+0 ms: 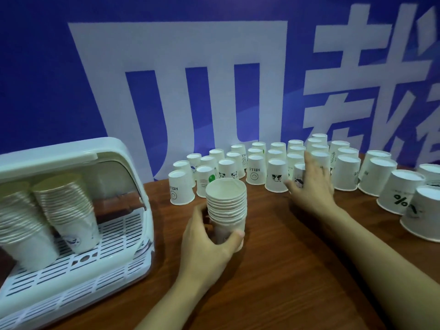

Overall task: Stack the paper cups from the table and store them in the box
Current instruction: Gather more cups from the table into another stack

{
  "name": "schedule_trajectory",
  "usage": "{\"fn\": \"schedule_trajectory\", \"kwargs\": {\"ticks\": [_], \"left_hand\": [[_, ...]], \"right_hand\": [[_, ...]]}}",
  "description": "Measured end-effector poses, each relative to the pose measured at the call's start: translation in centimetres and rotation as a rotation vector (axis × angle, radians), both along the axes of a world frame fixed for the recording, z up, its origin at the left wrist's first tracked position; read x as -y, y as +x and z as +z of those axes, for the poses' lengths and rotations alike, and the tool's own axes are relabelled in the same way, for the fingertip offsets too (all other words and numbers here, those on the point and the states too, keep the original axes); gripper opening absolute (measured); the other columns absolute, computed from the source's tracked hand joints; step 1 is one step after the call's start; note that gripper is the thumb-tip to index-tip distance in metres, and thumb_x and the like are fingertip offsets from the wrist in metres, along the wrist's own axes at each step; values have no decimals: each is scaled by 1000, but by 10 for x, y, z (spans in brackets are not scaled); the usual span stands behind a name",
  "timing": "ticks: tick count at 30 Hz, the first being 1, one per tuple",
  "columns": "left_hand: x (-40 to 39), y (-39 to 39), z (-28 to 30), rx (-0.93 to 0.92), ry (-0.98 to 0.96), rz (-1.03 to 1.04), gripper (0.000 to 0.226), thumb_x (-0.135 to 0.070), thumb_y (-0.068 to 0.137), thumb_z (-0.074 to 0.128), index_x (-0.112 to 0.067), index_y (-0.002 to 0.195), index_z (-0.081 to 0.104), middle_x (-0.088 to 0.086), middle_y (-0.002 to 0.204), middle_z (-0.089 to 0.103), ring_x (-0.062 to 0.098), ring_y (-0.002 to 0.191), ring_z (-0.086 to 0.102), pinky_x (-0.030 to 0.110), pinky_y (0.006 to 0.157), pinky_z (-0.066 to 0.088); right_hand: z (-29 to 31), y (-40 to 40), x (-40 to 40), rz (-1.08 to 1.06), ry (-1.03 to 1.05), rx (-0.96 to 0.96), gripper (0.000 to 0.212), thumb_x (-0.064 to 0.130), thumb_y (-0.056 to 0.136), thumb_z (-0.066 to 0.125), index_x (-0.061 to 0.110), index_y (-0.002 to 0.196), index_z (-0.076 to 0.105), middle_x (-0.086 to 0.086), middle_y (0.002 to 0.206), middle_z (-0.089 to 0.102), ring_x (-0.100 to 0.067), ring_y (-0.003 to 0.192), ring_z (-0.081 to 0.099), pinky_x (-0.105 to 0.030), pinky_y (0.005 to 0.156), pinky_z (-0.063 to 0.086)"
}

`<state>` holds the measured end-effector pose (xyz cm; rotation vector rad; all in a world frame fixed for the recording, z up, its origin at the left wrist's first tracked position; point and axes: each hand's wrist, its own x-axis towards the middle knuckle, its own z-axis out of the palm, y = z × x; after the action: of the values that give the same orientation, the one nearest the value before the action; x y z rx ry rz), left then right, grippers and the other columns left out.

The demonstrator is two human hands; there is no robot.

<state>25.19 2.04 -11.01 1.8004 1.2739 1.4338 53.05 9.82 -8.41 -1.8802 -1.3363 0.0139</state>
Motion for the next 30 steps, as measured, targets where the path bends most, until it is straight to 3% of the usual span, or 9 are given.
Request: {"fn": "schedule_trajectory", "kwargs": {"ticks": [4, 9, 13, 16, 19, 21, 24, 28, 30], "left_hand": [[1, 1, 5, 1, 0, -10, 60, -42, 61, 85, -36, 114, 58, -17, 111, 71, -4, 99, 65, 7, 77, 48], [1, 1, 4, -10, -4, 2, 63, -40, 62, 85, -32, 119, 58, -15, 114, 71, -2, 99, 66, 7, 78, 47], [2, 0, 3, -12, -11, 5, 64, -41, 63, 85, -33, 120, 58, -16, 114, 70, -1, 98, 65, 8, 77, 48], [3, -1, 3, -26, -7, 8, 62, -42, 63, 85, -37, 118, 57, -16, 113, 71, -2, 99, 65, 9, 78, 49], [3, -1, 3, -23, -7, 8, 61, -41, 63, 85, -37, 117, 58, -16, 112, 71, 0, 97, 66, 12, 77, 51], [3, -1, 4, -25, -12, 0, 63, -42, 64, 85, -36, 121, 58, -17, 114, 71, 0, 99, 66, 12, 78, 51], [2, -1, 3, -27, -9, -8, 60, -42, 65, 85, -39, 118, 57, -16, 115, 71, -1, 101, 66, 11, 79, 51], [2, -1, 2, -41, -9, -36, 61, -40, 66, 84, -41, 120, 56, -16, 117, 71, -1, 103, 66, 8, 79, 49], [3, -1, 3, -54, -21, -79, 63, -37, 70, 88, -44, 123, 55, -18, 119, 71, -3, 106, 66, 9, 82, 50]], "right_hand": [[-4, 3, 0, -17, 122, 0, 96, 34, 85, 79, 30, 160, 19, -13, 142, 43, -34, 134, 41, -51, 110, 39], [7, -5, 26, -4, 82, -89, 63, 36, 78, 81, 17, 134, 59, -13, 131, 43, -31, 128, 45, -42, 106, 41], [22, -24, 44, 66, 168, -378, 60, 37, 70, 87, 18, 115, 51, -3, 114, 55, -23, 105, 57, -35, 79, 47], [20, -43, 45, 192, 90, -469, 74, 36, 66, 93, 20, 119, 44, 0, 106, 56, -20, 96, 60, -41, 68, 58], [10, -47, 42, 255, -238, -213, 84, 59, 57, 88, 26, 124, 50, -2, 109, 61, -22, 101, 61, -39, 80, 56], [8, -44, 41, 232, -325, -61, 70, 73, 52, 78, 26, 103, 65, -4, 101, 67, -23, 97, 63, -36, 73, 52], [14, -47, 47, 283, -65, -270, 48, 52, 63, 89, 18, 91, 70, 0, 84, 69, -19, 76, 69, -41, 58, 60], [32, -59, 55, 522, 290, -565, 59, 48, 63, 87, 18, 111, 70, 2, 101, 77, -13, 95, 74, -38, 86, 62], [40, -70, 63, 670, 386, -634, 60, 47, 65, 83, 15, 114, 70, 0, 107, 78, -16, 101, 74, -39, 89, 61]]}}
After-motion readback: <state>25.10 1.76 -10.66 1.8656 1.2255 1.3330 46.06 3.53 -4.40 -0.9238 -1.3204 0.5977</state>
